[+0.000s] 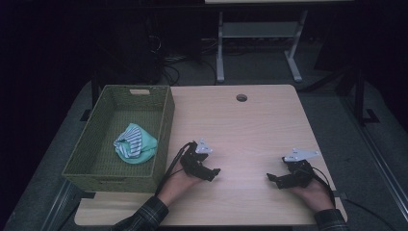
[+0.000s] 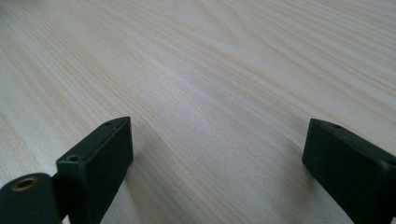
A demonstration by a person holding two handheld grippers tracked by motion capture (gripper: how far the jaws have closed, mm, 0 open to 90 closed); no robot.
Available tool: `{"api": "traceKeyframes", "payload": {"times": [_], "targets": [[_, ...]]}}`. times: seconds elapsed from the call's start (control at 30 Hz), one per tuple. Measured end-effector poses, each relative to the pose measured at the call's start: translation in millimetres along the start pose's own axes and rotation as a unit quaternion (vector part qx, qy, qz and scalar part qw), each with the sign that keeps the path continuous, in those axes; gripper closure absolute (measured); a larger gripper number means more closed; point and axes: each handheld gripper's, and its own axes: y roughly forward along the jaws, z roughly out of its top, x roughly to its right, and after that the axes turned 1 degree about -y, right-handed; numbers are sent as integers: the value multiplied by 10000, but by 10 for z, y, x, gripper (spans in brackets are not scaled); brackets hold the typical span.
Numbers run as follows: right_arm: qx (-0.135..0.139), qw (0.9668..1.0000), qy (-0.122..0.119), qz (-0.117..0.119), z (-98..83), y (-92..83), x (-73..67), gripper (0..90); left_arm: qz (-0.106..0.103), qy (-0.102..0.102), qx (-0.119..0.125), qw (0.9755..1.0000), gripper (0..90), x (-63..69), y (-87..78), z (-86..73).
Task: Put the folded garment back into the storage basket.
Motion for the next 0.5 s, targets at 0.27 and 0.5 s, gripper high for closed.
{"api": "traceKeyframes", "payload": {"times": [0.27,0.5], "targets": [[8,10000,-20,-5,0,1,2,83,99,-15,-20,9999,147,-28,76,-111],[7,10000,-21,-3,0,0,2,83,21,50,316,9995,132,-34,96,-182]]}}
